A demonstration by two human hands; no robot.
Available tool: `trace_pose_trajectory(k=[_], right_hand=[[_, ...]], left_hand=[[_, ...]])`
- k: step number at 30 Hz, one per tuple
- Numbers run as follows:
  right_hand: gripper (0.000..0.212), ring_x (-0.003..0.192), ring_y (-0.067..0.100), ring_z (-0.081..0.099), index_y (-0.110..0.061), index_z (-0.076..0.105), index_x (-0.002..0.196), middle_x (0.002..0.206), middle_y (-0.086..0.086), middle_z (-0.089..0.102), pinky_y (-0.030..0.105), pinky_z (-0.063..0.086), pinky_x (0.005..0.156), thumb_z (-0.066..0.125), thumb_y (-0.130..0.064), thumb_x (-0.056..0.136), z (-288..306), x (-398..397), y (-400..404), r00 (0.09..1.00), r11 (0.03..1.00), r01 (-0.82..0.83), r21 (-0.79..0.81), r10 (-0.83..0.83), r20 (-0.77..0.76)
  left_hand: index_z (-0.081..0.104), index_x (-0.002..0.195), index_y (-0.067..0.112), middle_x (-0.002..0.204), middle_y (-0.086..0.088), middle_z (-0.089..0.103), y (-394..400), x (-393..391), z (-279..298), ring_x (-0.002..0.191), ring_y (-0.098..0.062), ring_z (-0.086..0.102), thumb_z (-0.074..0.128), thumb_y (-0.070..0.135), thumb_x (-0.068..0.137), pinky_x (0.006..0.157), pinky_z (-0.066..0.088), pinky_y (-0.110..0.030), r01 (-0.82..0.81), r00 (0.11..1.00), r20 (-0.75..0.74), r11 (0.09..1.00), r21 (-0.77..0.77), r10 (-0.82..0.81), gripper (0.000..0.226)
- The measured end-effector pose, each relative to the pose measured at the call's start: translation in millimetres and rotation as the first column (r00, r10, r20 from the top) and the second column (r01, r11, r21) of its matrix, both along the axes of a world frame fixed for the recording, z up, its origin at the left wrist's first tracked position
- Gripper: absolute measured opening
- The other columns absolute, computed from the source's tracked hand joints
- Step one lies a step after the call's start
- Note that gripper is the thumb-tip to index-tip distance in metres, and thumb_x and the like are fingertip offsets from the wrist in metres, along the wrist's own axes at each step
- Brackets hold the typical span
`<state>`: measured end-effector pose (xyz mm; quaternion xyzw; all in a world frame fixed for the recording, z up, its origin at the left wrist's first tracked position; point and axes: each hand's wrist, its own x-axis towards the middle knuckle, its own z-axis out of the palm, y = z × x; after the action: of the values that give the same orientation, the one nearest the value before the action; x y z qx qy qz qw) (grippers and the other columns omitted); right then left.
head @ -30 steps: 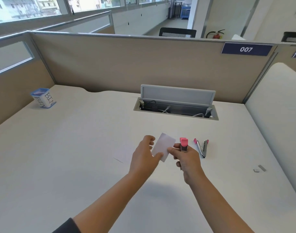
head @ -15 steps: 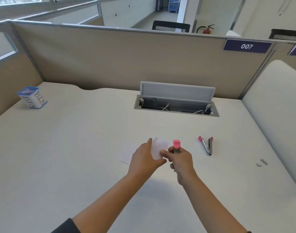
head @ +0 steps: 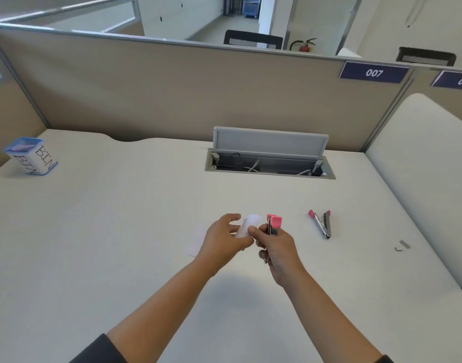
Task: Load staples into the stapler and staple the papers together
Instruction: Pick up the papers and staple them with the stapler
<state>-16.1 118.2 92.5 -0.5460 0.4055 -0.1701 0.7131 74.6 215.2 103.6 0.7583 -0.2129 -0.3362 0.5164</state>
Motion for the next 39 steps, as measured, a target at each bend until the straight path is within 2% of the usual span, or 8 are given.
trace_pose_trajectory(k=[2, 6, 8, 14, 19, 24, 29, 39], right_hand=[[0.023, 0.046, 0.009, 0.043, -0.02, 0.053, 0.067, 0.056, -0.004, 0.051, 0.022, 0.03, 0.045, 0.076, -0.016, 0.071, 0, 0, -1, 1.0, 1.0, 0.017, 0.008, -0.017, 0.011], [0.023, 0.049, 0.01, 0.042, -0.021, 0.054, 0.069, 0.059, -0.004, 0.052, 0.024, 0.029, 0.048, 0.074, -0.012, 0.074, 1, 0, -2, 0.993, 0.995, 0.085, 0.053, -0.089, 0.08], [0.023, 0.051, 0.01, 0.042, -0.021, 0.053, 0.069, 0.063, -0.003, 0.054, 0.024, 0.029, 0.049, 0.072, -0.009, 0.075, 1, -1, -1, 0.987, 0.993, 0.103, 0.058, -0.11, 0.119], [0.018, 0.048, 0.004, 0.043, -0.023, 0.063, 0.068, 0.061, -0.011, 0.059, 0.012, 0.038, 0.049, 0.075, -0.011, 0.074, 6, -10, -3, 0.989, 0.971, 0.048, -0.234, -0.013, 0.148], [0.035, 0.076, 0.003, 0.061, -0.032, 0.058, 0.096, 0.08, -0.012, 0.068, 0.013, 0.049, 0.074, 0.077, -0.038, 0.067, 16, -30, -18, 0.978, 0.882, -0.049, -0.468, 0.138, 0.159], [0.039, 0.078, 0.003, 0.06, -0.042, 0.051, 0.105, 0.085, -0.018, 0.064, 0.022, 0.046, 0.074, 0.066, -0.055, 0.07, 24, -34, -20, 0.972, 0.78, -0.105, -0.617, 0.211, 0.102], [0.039, 0.078, 0.003, 0.06, -0.041, 0.051, 0.107, 0.084, -0.021, 0.063, 0.025, 0.047, 0.074, 0.067, -0.051, 0.072, 27, -39, -22, 0.96, 0.746, -0.097, -0.659, 0.245, 0.136], [0.043, 0.09, 0.004, 0.066, -0.048, 0.051, 0.107, 0.099, -0.031, 0.061, 0.022, 0.055, 0.079, 0.072, -0.044, 0.07, 36, -49, -27, 0.964, 0.552, 0.04, -0.833, 0.197, 0.177]], left_hand=[[0.047, 0.121, 0.024, 0.103, -0.001, 0.066, 1, 3, 2, 0.078, -0.011, 0.067, 0.075, 0.022, 0.072, 0.063, 0.05, -0.018, -0.008, 0.999, -0.036, 1.0, -0.024, 0.007, 0.056], [0.05, 0.117, 0.008, 0.102, -0.014, 0.069, 4, 13, 1, 0.081, -0.023, 0.069, 0.072, 0.008, 0.077, 0.063, 0.055, -0.027, -0.152, 0.866, -0.499, 0.968, -0.202, 0.032, 0.046], [0.06, 0.108, 0.005, 0.089, -0.01, 0.072, 5, 11, 0, 0.079, -0.02, 0.072, 0.072, 0.008, 0.076, 0.061, 0.055, -0.027, -0.119, 0.835, -0.55, 0.968, -0.22, -0.022, 0.034], [0.06, 0.094, 0.009, 0.09, -0.01, 0.071, -1, 10, 7, 0.078, -0.022, 0.074, 0.056, 0.0, 0.082, 0.061, 0.055, -0.029, -0.345, 0.828, -0.546, 0.883, -0.317, 0.127, 0.016], [0.059, 0.086, 0.013, 0.079, -0.008, 0.072, 2, 19, 32, 0.066, -0.02, 0.073, 0.061, -0.002, 0.08, 0.047, 0.053, -0.022, -0.266, 0.945, -0.28, 0.897, -0.354, 0.169, 0.017], [0.065, 0.086, 0.02, 0.073, -0.001, 0.071, -4, 15, 41, 0.055, -0.01, 0.067, 0.064, 0.003, 0.08, 0.049, 0.051, -0.02, -0.233, 0.966, -0.181, 0.921, -0.313, 0.183, 0.018], [0.069, 0.081, 0.014, 0.057, 0.003, 0.067, -7, 11, 40, 0.051, -0.012, 0.057, 0.061, 0.002, 0.082, 0.05, 0.044, -0.023, -0.24, 0.96, -0.21, 0.933, -0.27, 0.186, 0.014], [0.068, 0.084, 0.012, 0.075, -0.001, 0.074, -13, 7, 35, 0.064, -0.011, 0.071, 0.065, 0.01, 0.084, 0.049, 0.052, -0.021, -0.247, 0.945, -0.283, 0.928, -0.278, 0.167, 0.003]])
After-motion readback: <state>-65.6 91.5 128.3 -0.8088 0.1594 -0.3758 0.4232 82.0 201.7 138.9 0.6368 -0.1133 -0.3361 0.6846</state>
